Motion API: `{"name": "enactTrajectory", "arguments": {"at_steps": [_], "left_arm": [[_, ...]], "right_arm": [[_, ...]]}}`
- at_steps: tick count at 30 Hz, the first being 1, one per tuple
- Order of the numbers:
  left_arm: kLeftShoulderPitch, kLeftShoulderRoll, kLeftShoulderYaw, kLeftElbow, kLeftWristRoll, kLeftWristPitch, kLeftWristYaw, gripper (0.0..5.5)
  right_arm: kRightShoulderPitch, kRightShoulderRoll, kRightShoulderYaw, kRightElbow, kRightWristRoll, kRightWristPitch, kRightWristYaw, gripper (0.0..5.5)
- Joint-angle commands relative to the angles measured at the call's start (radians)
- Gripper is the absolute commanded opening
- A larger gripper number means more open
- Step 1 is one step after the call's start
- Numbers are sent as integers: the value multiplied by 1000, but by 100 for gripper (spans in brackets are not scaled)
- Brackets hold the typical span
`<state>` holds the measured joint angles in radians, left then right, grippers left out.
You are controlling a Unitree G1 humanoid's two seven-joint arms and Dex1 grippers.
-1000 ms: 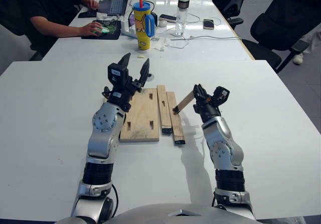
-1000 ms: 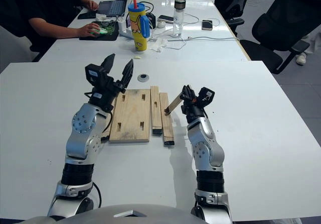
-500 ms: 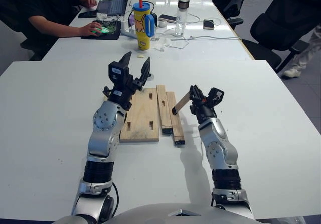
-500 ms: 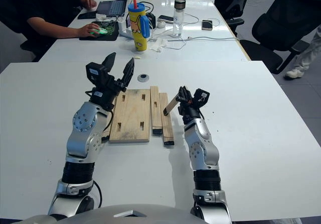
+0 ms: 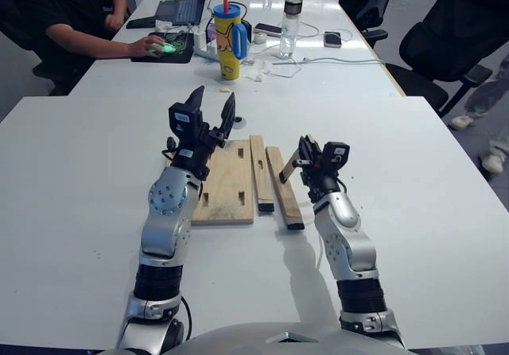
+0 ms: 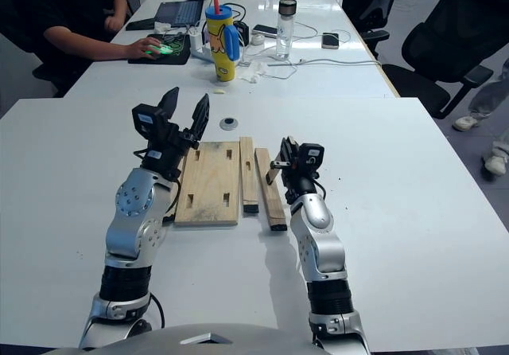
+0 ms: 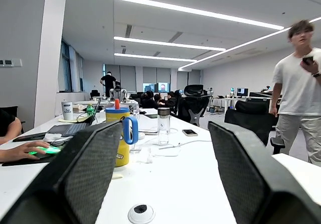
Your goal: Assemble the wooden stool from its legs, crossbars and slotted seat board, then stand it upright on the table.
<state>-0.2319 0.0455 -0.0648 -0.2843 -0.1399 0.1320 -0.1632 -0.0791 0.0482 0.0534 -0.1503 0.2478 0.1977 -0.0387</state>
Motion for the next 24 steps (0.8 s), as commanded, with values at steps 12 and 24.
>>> {"name": "enactTrajectory", "arguments": {"at_steps": [12,24], "left_arm": [[20,4,-20,-58,-2,69,-12,315],[18,-11,-1,-30,25,16,38,315]], "right_arm": [[208,-82,126,34,-228,-31,35,44],[60,-106,82,62,-211,-48,138,44]]}}
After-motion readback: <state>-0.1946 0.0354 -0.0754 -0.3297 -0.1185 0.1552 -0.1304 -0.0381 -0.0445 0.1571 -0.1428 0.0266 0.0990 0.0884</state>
